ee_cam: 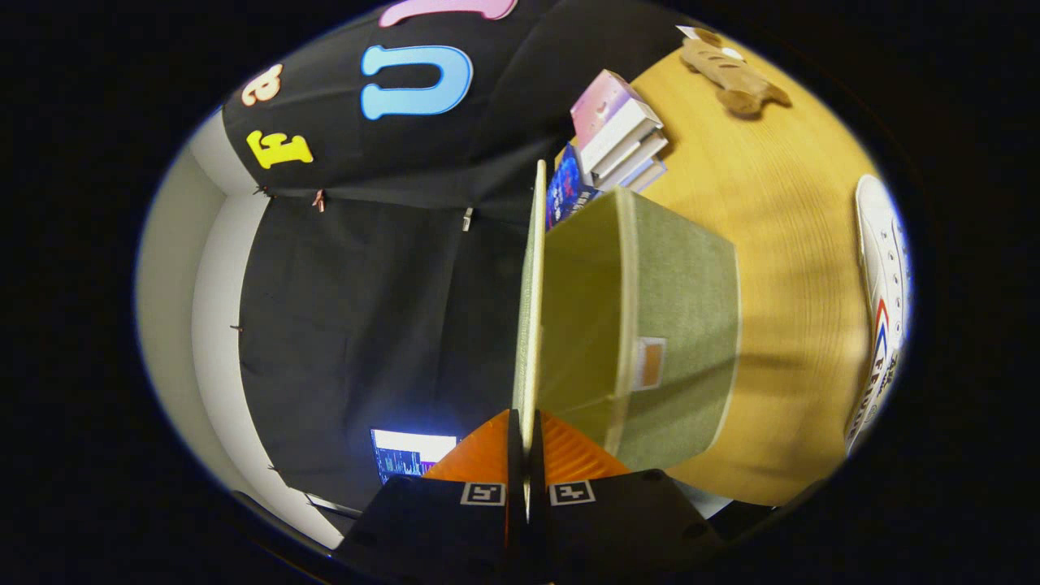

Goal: Open the storage box then place both shoes into the box .Put the left shoe in first, then the right shoe, with the right side of both shoes facing outward in a uniform manner.

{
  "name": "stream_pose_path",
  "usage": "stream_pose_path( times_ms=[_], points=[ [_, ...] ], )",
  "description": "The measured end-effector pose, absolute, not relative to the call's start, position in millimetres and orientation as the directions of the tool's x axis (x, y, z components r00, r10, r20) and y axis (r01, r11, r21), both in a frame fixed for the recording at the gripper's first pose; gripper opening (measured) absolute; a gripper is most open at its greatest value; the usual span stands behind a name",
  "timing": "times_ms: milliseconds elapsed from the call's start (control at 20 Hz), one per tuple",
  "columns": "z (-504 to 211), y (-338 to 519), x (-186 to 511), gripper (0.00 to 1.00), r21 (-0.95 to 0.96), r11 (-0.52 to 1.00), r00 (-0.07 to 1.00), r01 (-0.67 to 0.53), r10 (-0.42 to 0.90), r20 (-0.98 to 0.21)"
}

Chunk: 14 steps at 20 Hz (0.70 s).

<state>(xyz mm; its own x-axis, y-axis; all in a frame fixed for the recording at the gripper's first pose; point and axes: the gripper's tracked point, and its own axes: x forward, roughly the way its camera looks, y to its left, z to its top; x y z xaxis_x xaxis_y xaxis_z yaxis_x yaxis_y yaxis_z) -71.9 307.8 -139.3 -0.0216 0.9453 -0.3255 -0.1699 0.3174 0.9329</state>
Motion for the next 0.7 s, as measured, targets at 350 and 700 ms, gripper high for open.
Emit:
stream_pose_path(
  times_ms=[350,700],
  points=[
    [-65,373,-86,0.05,0.915,0.302,-0.016,-0.269,0.948,-0.317],
    [-39,464,-105,0.05,0.920,0.284,-0.037,-0.270,0.952,-0.305]
  ],
)
